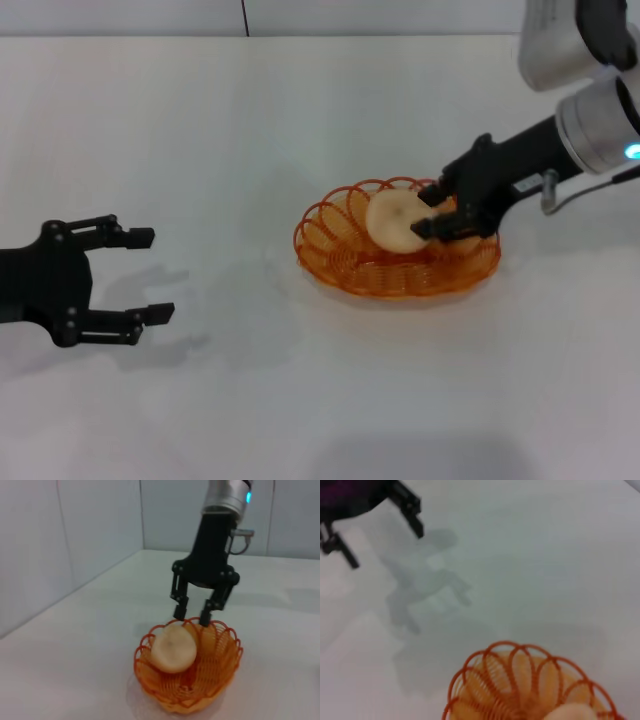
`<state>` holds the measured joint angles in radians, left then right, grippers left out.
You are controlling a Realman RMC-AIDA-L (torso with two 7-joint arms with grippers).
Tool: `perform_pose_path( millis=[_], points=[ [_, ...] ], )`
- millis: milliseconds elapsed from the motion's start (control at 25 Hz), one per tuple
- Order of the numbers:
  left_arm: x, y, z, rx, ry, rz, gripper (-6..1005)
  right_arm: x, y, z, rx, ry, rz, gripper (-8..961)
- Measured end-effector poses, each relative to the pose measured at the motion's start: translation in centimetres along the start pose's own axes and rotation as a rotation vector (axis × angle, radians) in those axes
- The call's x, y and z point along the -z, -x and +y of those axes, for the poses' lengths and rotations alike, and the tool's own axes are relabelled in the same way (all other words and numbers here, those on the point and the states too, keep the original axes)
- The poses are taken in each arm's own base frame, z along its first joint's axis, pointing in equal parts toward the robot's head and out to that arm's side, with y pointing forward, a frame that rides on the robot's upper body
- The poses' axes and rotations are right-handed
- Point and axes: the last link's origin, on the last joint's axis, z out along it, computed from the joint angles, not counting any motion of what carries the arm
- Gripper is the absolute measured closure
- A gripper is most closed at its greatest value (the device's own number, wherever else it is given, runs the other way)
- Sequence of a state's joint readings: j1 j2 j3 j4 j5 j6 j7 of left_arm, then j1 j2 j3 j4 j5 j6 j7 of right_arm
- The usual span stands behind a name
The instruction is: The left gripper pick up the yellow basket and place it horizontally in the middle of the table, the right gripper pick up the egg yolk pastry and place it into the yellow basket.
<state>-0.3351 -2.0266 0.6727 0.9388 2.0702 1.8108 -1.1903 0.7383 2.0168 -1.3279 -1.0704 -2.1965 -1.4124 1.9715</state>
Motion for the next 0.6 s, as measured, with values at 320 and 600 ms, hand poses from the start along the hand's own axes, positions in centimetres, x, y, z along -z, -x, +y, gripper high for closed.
perform_pose_path(
  millis=[320,600],
  points=[
    [-0.2,-0.5,-0.5,0.002,0.008,0.006,146,2.5,-4.0,-0.4,0.0,-0.035,-0.184,473],
    [-0.9,-1.5,-1.8,0.012,0.031,0.014,146,4.6,-7.5,-0.5,-0.058,-0.035,-0.341,297]
  ],
)
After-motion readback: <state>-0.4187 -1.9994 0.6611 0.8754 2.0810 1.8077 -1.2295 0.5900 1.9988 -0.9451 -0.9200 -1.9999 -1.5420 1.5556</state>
